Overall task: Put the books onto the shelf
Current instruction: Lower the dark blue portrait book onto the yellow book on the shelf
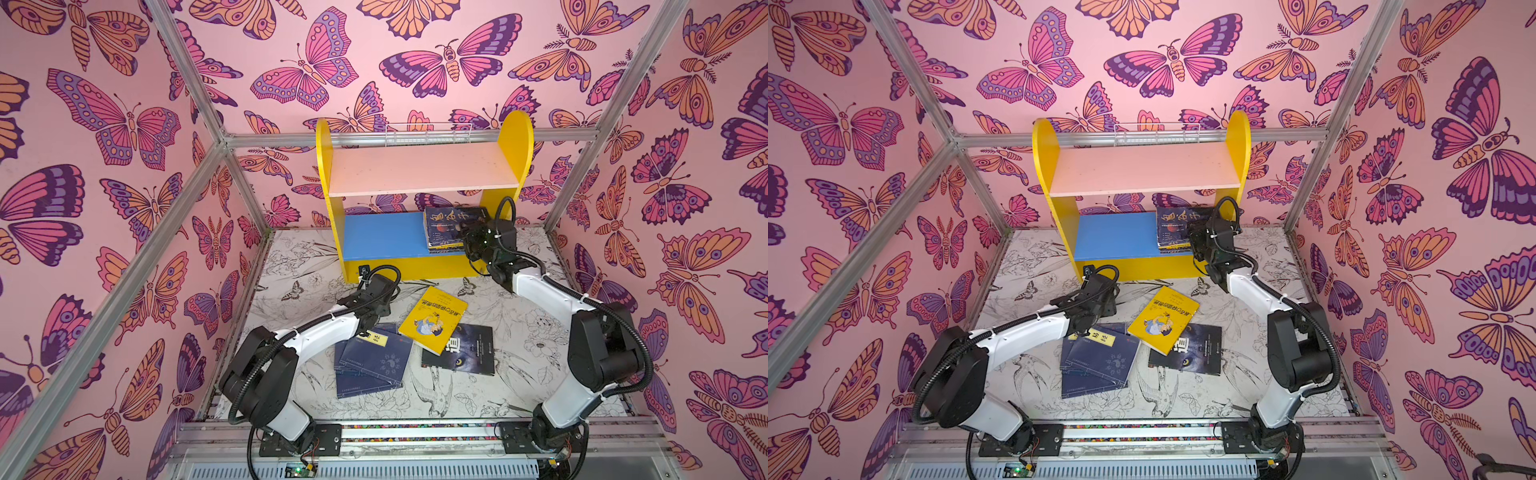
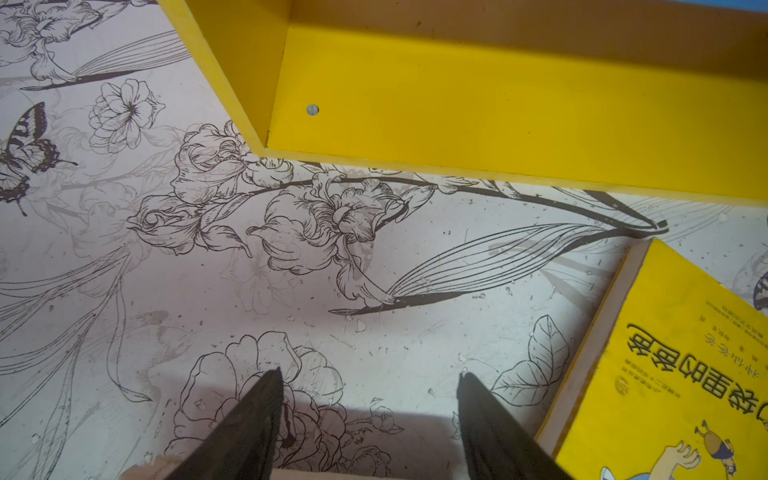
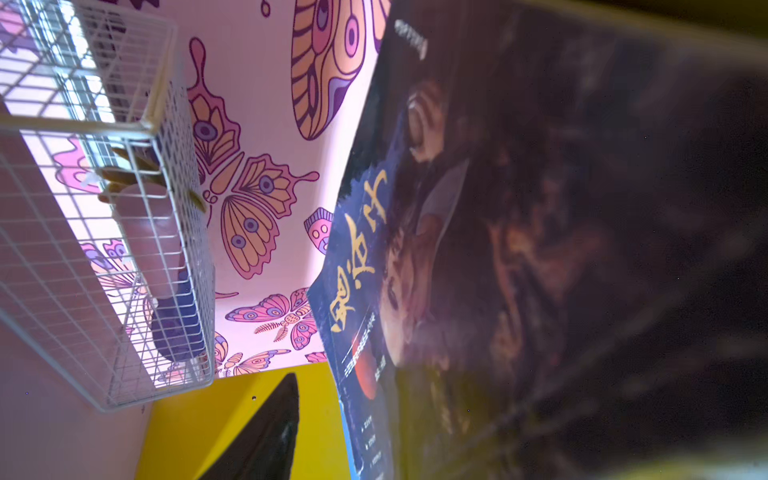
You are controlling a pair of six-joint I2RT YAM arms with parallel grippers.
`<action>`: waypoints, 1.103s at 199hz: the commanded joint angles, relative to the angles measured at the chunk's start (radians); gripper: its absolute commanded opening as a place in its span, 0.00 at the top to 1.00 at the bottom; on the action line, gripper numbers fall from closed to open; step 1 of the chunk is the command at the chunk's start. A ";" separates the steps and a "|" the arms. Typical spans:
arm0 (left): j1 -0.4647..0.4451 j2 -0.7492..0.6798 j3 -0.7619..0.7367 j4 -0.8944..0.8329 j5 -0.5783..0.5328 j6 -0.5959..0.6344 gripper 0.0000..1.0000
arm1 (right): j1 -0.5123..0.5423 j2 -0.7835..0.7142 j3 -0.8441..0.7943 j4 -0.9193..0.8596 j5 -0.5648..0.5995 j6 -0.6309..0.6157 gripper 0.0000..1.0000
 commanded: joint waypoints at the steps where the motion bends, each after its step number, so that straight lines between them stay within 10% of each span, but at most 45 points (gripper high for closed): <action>1: -0.002 0.010 0.018 -0.035 -0.015 -0.004 0.32 | -0.003 -0.006 0.070 -0.152 -0.022 -0.030 0.40; 159: -0.001 0.037 0.033 -0.042 0.004 -0.003 0.31 | -0.041 -0.107 -0.007 -0.326 -0.095 -0.172 0.41; 220: -0.001 0.039 0.031 -0.045 0.000 -0.006 0.31 | -0.041 -0.187 -0.067 -0.361 -0.141 -0.216 0.67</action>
